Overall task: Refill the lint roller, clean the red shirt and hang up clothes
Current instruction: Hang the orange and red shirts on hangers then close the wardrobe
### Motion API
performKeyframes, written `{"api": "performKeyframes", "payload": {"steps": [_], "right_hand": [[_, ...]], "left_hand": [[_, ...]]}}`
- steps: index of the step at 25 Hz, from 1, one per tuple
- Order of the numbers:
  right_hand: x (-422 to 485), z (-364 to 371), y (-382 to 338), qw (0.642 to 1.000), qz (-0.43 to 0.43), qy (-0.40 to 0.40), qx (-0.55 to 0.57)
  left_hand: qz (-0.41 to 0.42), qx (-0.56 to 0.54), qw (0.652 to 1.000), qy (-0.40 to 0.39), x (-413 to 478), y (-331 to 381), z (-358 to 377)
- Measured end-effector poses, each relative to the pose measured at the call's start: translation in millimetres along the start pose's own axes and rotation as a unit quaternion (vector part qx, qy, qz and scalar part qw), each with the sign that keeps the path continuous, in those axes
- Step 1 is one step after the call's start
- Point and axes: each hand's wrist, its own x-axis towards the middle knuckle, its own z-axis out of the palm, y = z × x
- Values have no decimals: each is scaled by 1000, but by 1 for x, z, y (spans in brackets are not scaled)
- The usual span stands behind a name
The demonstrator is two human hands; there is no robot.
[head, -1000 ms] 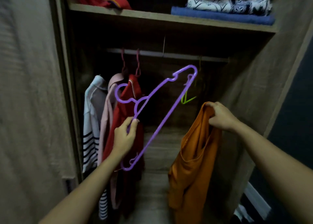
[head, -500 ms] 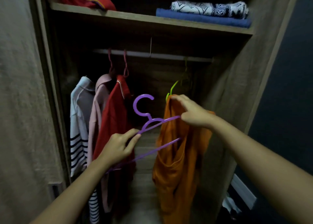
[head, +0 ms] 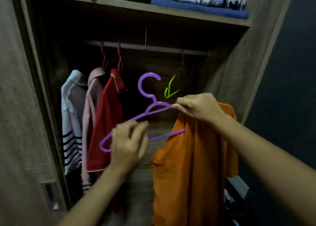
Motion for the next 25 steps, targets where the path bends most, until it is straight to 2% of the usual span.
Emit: {"api": "performKeyframes", "payload": {"steps": [2, 4, 6, 9, 11, 14, 16, 19, 20, 22, 25], "right_hand": [[4, -5, 3, 999, -7, 39, 4], [10, -14, 5, 998, -16, 63, 19], [15, -22, 4, 996, -32, 67, 38], [17, -27, 1, 996, -43, 66, 49], [14, -26, 1, 996, -30, 65, 47], [7, -27, 5, 996, -1, 57, 65], [6, -31, 6, 996, 9, 56, 69], [3, -38, 9, 996, 22, 58, 66], [-2, -39, 14, 996, 31, 56, 63], [-17, -40, 27, 997, 36, 41, 50], [-46, -30, 43, 999, -24, 14, 28]], "left_hand": [[11, -77, 996, -46, -44, 24, 8], [-99, -122, 978, -136, -69, 35, 14], [-192, -150, 942, -230, -65, 31, 23], [-192, -278, 867, -366, -37, 28, 32], [-207, -363, 840, -347, -30, 29, 32], [-170, -395, 868, -247, -42, 30, 30], [-141, -392, 873, -252, -48, 35, 30], [-179, -400, 852, -287, -52, 19, 32], [-180, -387, 858, -285, -57, 6, 30], [-145, -333, 894, -264, -65, -26, 20], [-97, -277, 915, -279, -62, -65, -9]]}}
